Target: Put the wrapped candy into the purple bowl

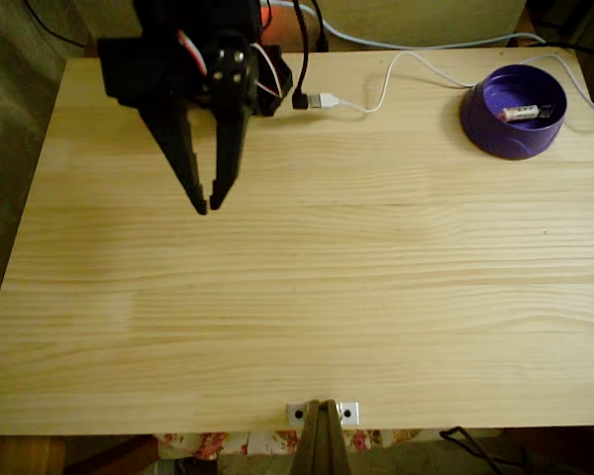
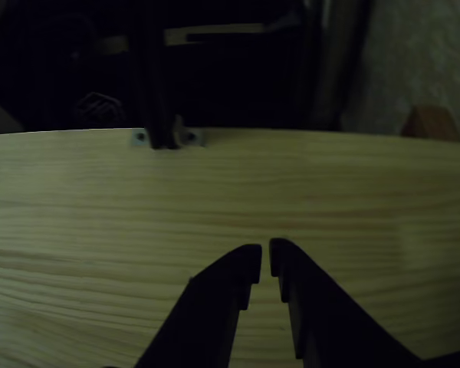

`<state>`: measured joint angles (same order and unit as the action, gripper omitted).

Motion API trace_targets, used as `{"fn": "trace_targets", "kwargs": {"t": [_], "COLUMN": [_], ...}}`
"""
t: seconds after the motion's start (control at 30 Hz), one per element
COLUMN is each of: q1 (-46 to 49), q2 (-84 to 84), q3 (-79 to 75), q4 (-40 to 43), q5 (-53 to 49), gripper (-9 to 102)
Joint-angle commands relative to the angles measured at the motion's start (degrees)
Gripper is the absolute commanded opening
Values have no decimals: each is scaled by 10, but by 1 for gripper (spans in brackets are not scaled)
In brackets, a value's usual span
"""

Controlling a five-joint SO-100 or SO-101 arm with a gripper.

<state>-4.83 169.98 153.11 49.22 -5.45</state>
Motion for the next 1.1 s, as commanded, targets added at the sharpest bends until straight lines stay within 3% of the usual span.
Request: {"fn": "trace_targets", "kwargs": {"t": [0.0,0.13,0.53,1.07], "q1": [31,54,94,118], "q2": [69,109,109,109], "q3": [42,97,198,201], "q4": [14,47,14,11], "q5": [15,50,49,69], "gripper": [0,0,0,1]}}
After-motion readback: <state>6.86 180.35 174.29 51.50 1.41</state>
